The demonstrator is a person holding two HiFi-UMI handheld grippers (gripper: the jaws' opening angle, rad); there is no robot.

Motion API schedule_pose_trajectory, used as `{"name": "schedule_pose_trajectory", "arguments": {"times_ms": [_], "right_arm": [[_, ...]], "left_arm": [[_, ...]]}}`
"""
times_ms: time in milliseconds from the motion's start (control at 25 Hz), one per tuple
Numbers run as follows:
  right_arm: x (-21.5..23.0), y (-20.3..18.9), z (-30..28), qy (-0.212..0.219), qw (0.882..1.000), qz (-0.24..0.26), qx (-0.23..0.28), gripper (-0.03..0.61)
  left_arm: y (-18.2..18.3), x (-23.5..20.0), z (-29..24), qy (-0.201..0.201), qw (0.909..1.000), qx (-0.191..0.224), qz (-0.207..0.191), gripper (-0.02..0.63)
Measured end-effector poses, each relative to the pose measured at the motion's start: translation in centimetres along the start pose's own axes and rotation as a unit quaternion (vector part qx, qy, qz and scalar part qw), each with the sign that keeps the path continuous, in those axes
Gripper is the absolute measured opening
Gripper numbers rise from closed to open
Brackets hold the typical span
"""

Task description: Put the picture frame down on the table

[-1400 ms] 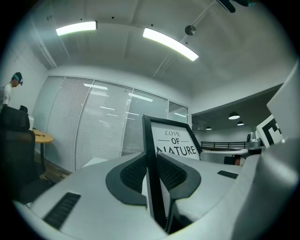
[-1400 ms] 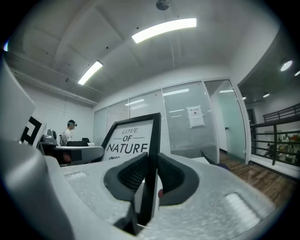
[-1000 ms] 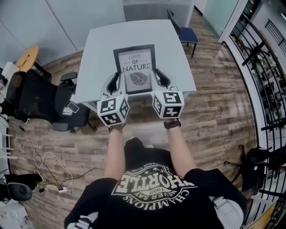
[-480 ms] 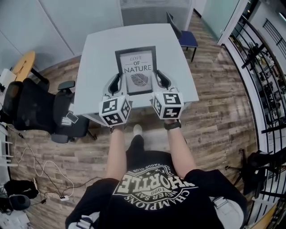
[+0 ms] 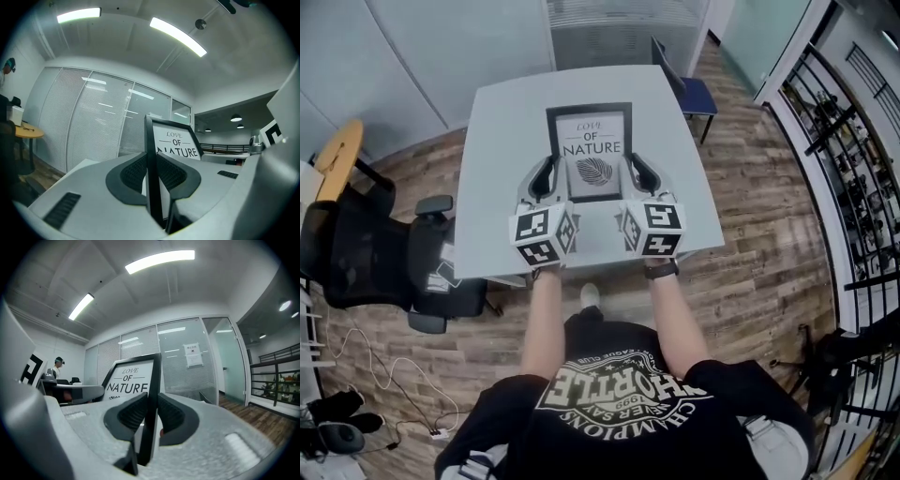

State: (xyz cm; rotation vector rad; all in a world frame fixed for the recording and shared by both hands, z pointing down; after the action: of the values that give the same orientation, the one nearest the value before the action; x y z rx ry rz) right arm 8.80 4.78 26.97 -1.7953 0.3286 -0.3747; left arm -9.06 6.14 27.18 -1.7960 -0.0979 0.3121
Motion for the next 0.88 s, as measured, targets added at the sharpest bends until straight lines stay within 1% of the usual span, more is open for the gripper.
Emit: {"name": "schedule_pose_trajectory", "arguments": {"times_ms": [240,360,480,880], "right_arm": [[0.5,0.7,-4.0,-0.008,1.000,0.002,-0.001,0.066],[0.7,1.2,-5.5,-0.022,1.000,0.010,0.001,0.066],[0.2,1.5,-7.3,-0.035,0.999,0.018,0.004,0.064],[-1.4,1.6,-12.4,-0.049,0.998,0.026,-0.003,0.066]], "left_arm": [[0.8,-2.3,-3.8,-0.009,0.9999,-0.004,0.004,0.067],[1.2,-3.0,-5.1,-0.015,0.9999,-0.005,0.004,0.068],[1.7,-4.3,-6.3,-0.014,0.9999,-0.005,0.006,0.067],[1.9,-8.7,-9.2,-0.018,0.9998,-0.005,0.012,0.067]]}}
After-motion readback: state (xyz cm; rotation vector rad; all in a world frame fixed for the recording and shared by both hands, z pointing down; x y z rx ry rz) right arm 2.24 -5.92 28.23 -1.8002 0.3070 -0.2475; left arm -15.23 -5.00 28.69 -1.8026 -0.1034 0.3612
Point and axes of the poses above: the fingertips, and each gripper's own axes: z backward along the fingers, x to its right, y out of its top, the point moved 6 cm from there along z, backward along the fingers, and after that the axes turned 11 degrees about -x, right-handed, at the moved point
